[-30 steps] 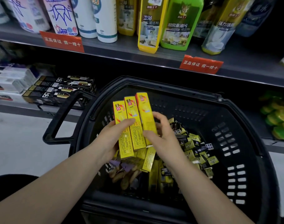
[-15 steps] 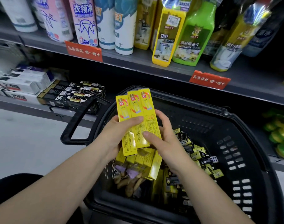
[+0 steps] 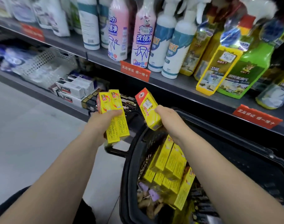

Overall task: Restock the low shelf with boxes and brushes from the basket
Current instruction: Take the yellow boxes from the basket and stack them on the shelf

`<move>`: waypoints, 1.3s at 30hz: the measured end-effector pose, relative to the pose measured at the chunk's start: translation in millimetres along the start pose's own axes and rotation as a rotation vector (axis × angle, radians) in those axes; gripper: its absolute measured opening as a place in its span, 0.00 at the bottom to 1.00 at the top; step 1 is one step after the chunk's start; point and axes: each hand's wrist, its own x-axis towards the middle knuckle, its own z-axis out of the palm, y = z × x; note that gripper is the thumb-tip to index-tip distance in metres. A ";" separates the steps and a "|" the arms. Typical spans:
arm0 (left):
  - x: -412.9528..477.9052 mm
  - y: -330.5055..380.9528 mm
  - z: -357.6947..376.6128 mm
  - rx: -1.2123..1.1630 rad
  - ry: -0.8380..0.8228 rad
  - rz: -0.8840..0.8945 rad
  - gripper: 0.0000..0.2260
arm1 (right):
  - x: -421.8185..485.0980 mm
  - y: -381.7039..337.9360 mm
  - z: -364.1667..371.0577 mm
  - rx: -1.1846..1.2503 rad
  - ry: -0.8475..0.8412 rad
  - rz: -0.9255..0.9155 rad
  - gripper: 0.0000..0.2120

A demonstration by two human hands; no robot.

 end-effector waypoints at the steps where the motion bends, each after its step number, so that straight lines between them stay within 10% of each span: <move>1: 1.3 -3.6 -0.2 -0.008 -0.013 -0.044 0.15 | 9.6 -2.0 5.3 -0.003 -0.015 0.021 0.15; 18: -8.1 -30.6 31.4 -0.050 -0.195 -0.234 0.12 | 65.8 -1.5 -5.8 -0.034 -0.103 0.174 0.13; 24: -6.8 -32.6 43.6 -0.160 -0.318 -0.381 0.08 | 98.4 7.3 -9.2 -0.590 -0.260 0.228 0.12; 28: 24.7 -33.3 24.5 -0.265 -0.113 -0.307 0.10 | 126.0 23.9 -11.2 -1.186 -0.471 0.190 0.19; 39: 100.3 -43.4 -2.9 -0.271 0.104 -0.270 0.10 | 197.3 95.0 26.2 -1.444 -0.604 0.243 0.24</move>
